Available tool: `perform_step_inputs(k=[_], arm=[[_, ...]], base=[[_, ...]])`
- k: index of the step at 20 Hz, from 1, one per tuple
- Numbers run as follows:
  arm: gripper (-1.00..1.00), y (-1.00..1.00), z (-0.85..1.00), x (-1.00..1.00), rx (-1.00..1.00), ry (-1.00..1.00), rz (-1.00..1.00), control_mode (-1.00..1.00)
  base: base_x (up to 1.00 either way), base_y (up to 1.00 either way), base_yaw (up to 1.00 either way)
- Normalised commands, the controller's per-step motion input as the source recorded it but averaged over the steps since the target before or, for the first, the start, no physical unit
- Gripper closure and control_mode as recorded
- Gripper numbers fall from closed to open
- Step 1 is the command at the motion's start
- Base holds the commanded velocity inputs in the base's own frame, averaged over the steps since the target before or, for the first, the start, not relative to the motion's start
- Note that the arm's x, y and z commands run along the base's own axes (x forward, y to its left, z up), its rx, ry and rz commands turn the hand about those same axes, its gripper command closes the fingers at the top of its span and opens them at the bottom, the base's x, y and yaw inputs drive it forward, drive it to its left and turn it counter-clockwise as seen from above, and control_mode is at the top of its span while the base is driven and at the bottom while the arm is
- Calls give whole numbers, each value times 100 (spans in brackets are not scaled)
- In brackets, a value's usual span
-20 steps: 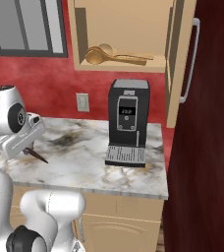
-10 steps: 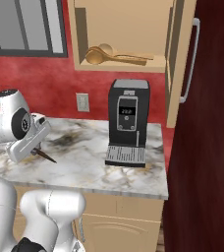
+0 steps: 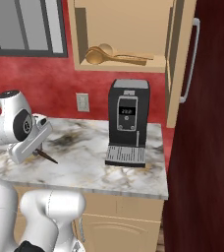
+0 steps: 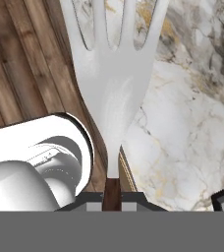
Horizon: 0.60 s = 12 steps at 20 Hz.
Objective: Organize the utensils by type. Pick up the wooden spoons from the counter and place them in the open cabinet. Then pick up the metallic utensils from the counter and place them in the open drawer.
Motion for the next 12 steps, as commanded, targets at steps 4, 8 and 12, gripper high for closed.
perform_step_inputs(k=[4, 8, 12], arm=[[100, 0, 0, 0, 0, 0, 0, -100], [100, 0, 0, 0, 0, 0, 0, -100], [100, 0, 0, -1, 0, 0, 0, 100]], base=[[0, 0, 0], [0, 0, 0], [-5, 0, 0]])
